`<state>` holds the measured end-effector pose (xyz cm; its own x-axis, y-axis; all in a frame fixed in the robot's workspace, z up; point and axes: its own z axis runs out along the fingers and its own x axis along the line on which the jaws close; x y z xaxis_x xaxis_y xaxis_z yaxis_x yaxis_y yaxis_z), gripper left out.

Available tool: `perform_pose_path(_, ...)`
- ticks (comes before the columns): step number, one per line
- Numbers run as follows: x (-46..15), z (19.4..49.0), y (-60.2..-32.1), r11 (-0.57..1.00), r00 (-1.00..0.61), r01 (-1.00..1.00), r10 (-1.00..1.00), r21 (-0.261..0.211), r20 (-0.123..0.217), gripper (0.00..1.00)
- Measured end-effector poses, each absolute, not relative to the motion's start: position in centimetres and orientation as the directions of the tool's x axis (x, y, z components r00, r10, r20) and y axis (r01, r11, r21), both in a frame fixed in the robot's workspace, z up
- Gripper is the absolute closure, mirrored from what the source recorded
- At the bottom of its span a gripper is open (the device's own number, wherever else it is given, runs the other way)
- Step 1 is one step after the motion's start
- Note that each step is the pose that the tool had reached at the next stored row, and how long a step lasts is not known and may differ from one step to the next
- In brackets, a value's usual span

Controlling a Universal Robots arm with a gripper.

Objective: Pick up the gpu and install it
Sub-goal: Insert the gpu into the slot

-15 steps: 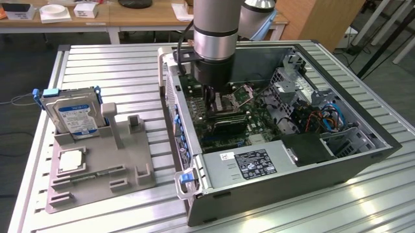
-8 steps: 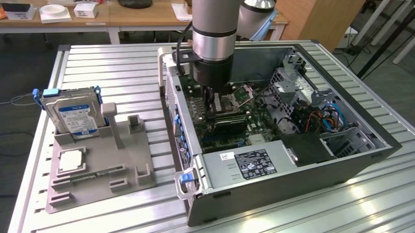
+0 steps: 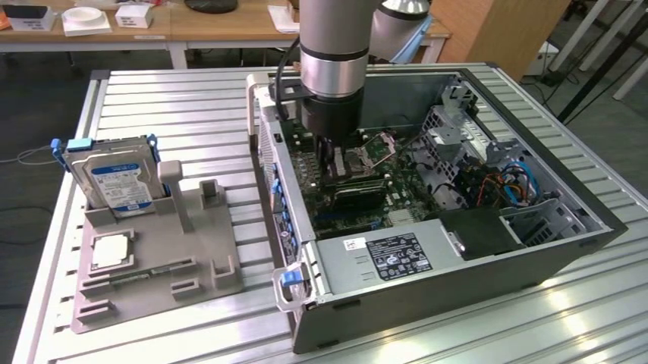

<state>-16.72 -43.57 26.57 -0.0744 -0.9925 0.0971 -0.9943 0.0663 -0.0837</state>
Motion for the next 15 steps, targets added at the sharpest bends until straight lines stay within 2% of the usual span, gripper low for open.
perform_pose_path(15,-16.72,26.17,-43.57,0.066,-0.074,-0.994,-0.992,-0.084,0.102,0.85)
